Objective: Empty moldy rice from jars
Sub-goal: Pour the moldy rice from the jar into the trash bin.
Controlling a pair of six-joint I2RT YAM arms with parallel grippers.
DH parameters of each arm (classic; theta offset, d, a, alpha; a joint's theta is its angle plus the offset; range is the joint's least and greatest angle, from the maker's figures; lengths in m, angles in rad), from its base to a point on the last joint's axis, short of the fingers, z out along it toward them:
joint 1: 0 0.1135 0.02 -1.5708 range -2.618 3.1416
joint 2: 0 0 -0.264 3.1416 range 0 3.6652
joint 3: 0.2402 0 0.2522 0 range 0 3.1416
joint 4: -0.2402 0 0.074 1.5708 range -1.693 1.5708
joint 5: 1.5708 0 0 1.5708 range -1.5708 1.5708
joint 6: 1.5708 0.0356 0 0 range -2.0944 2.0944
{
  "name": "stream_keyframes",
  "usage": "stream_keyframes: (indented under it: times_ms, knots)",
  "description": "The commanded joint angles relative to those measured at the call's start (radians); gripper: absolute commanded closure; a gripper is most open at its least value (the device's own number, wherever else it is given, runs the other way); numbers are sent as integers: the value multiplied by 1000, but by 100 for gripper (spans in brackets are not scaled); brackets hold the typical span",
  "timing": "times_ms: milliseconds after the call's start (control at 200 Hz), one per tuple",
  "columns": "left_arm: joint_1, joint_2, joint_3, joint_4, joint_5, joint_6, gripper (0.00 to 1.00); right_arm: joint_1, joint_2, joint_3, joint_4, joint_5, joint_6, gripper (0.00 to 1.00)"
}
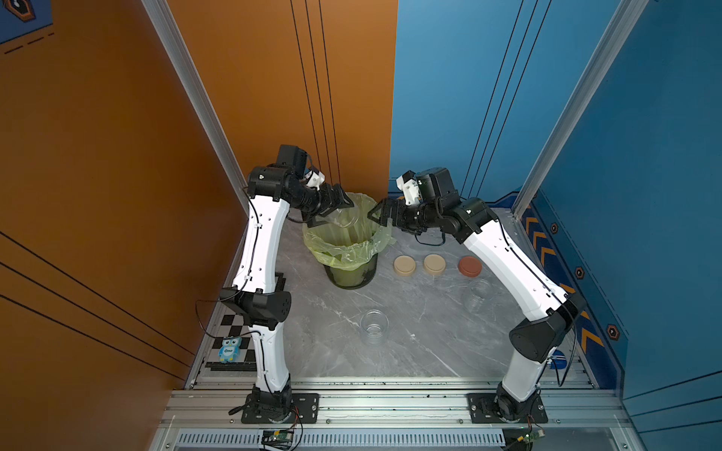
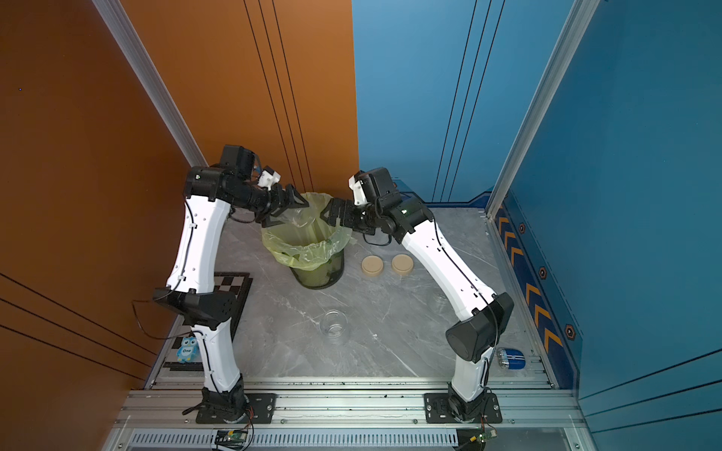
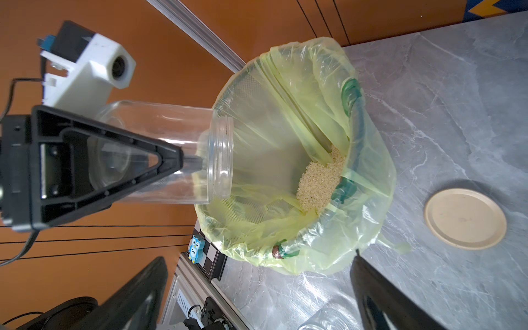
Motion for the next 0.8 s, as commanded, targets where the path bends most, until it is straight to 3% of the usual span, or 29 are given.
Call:
stream_keyframes:
  times_ms: [0, 195, 320, 410, 505, 550, 646, 796]
  knots:
    - [25, -5, 5, 63, 127, -97, 100, -5, -26, 12, 16, 4, 15, 0]
    - [42, -33, -53, 63, 108, -53, 100, -5, -39, -3, 16, 15, 20, 0]
    - [18, -84, -140, 57, -55, 60, 100, -7, -50, -13, 16, 22, 20, 0]
    - [-60, -131, -182, 58, -368, 195, 100, -14, -61, -31, 15, 22, 23, 0]
    - [-249, -194, -203, 110, -994, 328, 100, -25, -86, -57, 10, 24, 25, 0]
    - [-325, -247, -296, 240, -1154, 398, 100, -31, -101, -74, 10, 27, 25, 0]
    - [-352, -340, -475, 464, -1150, 456, 100, -44, -123, -103, 10, 27, 28, 0]
    - [-340, -362, -536, 472, -1107, 443, 100, -59, -133, -122, 10, 20, 32, 0]
